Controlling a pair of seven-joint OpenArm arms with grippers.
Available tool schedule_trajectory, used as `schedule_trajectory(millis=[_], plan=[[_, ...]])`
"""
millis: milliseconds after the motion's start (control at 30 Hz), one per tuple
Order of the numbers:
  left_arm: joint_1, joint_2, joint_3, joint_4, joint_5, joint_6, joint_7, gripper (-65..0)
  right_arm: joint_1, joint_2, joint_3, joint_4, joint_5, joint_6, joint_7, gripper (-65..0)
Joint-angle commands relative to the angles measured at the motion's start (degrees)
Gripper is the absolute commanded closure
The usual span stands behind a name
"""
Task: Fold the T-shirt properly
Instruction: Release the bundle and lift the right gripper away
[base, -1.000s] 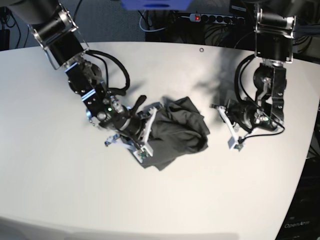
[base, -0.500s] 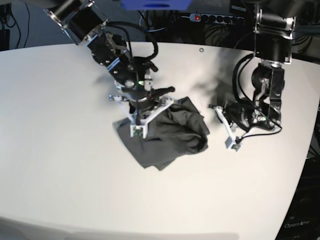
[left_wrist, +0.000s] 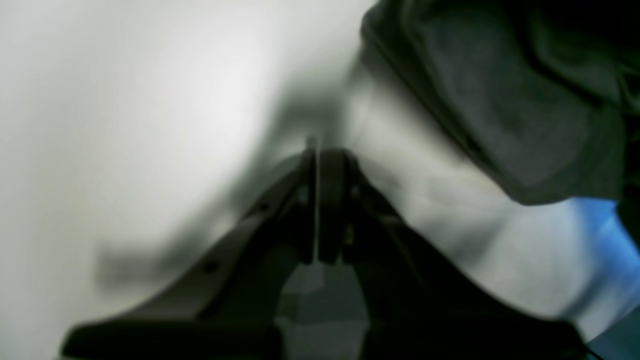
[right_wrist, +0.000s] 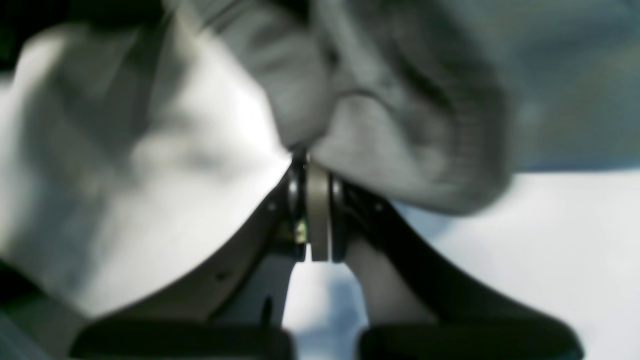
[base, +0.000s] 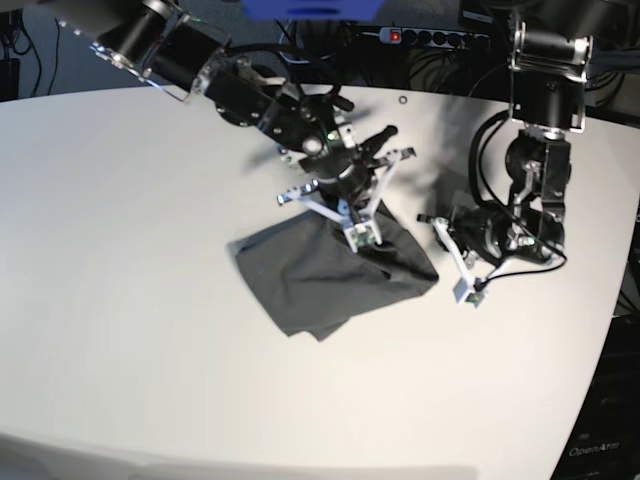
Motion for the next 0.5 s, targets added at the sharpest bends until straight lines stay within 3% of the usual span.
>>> schedule_trajectory(millis=[0,67,200,467], plan=[[-0.9,-0.4,-0.1,0.5,0.2,0.0,0.3,-1.9,0.7,-0.5,-1.0,0.8,-1.3,0.2,0.0,-0.1],[-1.0,-0.4,-0.1,0.4,0.2,0.0,0.3,-1.9,-0.1,-1.4,-2.4,0.9,-4.4,-0.8,-0.2,-0.1],[-1.0,-0.4,-0.1,0.4,0.2,0.0,0.3,-1.9,-2.7,-1.4,-2.5,1.3,-8.9,-6.5,-0.2,-0.1],[-1.8,-0.4,-0.1,0.4,0.2,0.0,0.3,-1.9,-2.0,1.8,-2.2,2.2,-9.0,-6.9,-0.2,-0.1]])
